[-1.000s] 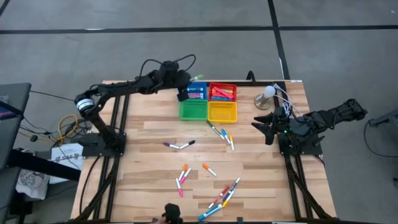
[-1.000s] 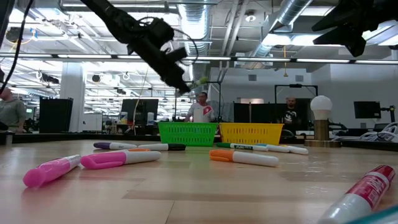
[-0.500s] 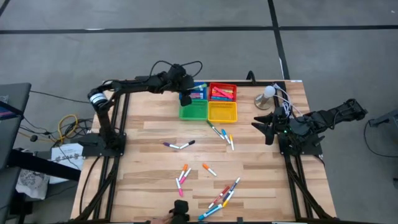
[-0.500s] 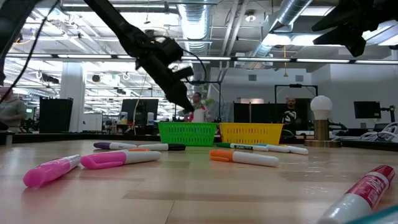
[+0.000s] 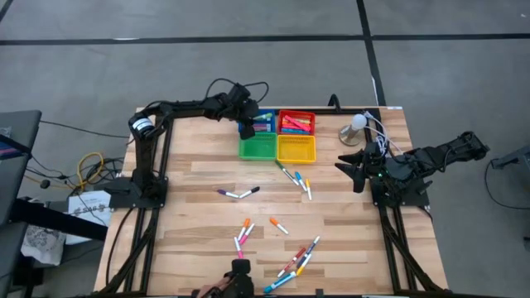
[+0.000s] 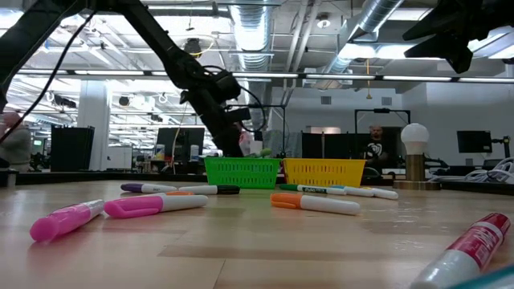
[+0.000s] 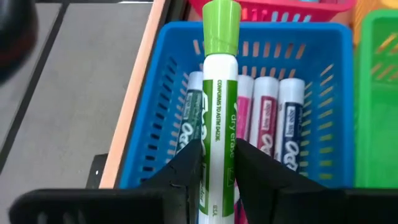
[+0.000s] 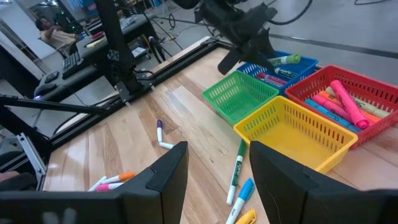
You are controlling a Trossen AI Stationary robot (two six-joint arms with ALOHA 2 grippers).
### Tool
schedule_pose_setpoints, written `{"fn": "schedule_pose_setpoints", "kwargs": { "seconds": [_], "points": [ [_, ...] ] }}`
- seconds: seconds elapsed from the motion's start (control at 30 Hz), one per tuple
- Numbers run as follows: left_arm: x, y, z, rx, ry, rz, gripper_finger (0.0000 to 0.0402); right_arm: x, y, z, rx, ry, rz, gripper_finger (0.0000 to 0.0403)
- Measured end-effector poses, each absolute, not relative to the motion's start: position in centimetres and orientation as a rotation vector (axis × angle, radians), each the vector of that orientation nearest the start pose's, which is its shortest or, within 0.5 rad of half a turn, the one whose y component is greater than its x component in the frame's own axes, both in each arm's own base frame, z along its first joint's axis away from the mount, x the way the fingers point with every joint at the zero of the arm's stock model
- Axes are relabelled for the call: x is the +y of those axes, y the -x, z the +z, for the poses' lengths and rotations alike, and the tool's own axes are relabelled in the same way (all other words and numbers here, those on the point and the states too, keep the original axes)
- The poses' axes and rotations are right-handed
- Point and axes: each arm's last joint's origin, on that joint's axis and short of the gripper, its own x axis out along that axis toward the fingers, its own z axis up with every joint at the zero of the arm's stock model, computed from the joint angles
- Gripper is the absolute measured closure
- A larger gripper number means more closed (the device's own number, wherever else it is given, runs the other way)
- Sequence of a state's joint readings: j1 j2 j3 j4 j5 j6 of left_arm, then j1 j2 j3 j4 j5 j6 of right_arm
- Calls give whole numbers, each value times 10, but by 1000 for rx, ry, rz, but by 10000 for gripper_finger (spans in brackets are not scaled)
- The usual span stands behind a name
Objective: Pick & Place Markers
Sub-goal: Put the light green highlighter in the blue bin
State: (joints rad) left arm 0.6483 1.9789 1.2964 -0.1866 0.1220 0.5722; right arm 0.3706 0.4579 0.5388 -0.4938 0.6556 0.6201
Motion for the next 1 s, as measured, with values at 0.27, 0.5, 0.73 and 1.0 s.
{"fn": "schedule_pose_setpoints", "kwargs": {
  "seconds": [0.27, 0.5, 0.73, 1.0],
  "points": [
    [248, -333, 164, 913, -203, 232, 316, 22, -105, 263, 259, -406, -380, 241],
    [248, -333, 164, 914, -204, 232, 316, 22, -105, 263, 259, -406, -380, 241],
    [248, -333, 164, 920, -208, 244, 315, 22, -105, 263, 259, -406, -380, 241],
    [248, -333, 164, 918, -209, 245, 283, 22, -105, 263, 260, -406, -379, 241]
  ]
}}
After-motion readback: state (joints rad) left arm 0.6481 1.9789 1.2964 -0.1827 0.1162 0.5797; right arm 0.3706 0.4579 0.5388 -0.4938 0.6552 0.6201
